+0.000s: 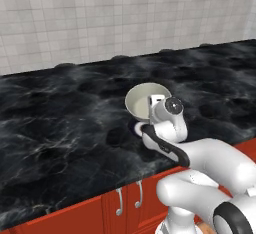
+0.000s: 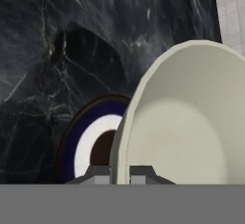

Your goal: Move the bowls from the cabinet to the plates on the dining table.

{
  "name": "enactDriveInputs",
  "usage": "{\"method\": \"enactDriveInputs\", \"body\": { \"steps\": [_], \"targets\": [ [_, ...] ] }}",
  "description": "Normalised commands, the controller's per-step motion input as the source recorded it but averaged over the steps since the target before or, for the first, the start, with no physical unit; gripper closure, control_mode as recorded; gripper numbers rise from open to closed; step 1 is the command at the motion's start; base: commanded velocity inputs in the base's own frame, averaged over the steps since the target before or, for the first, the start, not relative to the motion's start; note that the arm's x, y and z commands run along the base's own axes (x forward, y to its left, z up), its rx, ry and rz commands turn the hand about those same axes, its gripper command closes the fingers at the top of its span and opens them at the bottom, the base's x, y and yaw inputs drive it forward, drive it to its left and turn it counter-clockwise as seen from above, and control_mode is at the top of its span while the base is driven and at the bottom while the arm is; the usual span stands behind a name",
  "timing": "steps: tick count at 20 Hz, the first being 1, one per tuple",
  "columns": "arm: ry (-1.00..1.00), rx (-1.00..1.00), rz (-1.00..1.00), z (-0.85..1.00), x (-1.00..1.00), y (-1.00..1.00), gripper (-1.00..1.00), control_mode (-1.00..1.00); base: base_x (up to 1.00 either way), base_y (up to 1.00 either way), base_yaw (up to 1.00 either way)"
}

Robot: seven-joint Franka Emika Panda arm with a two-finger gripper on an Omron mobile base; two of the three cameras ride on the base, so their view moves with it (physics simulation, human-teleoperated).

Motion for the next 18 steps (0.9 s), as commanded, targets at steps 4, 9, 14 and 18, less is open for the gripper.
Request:
{"method": "enactDriveInputs", "body": {
  "steps": [4, 9, 14, 18],
  "targets": [
    [0.03, 0.0, 0.0, -0.48, 0.02, 0.0, 1.0, -1.0, 0.0, 0.0, 0.0],
    [0.0, 0.0, 0.0, -0.43, 0.0, 0.0, 1.0, -1.0, 0.0, 0.0, 0.0],
    [0.0, 0.0, 0.0, -0.27, 0.0, 0.0, 1.0, -1.0, 0.0, 0.0, 0.0],
    [0.0, 0.0, 0.0, -0.32, 0.0, -0.01, 1.0, -1.0, 0.0, 0.0, 0.0]
  ]
}}
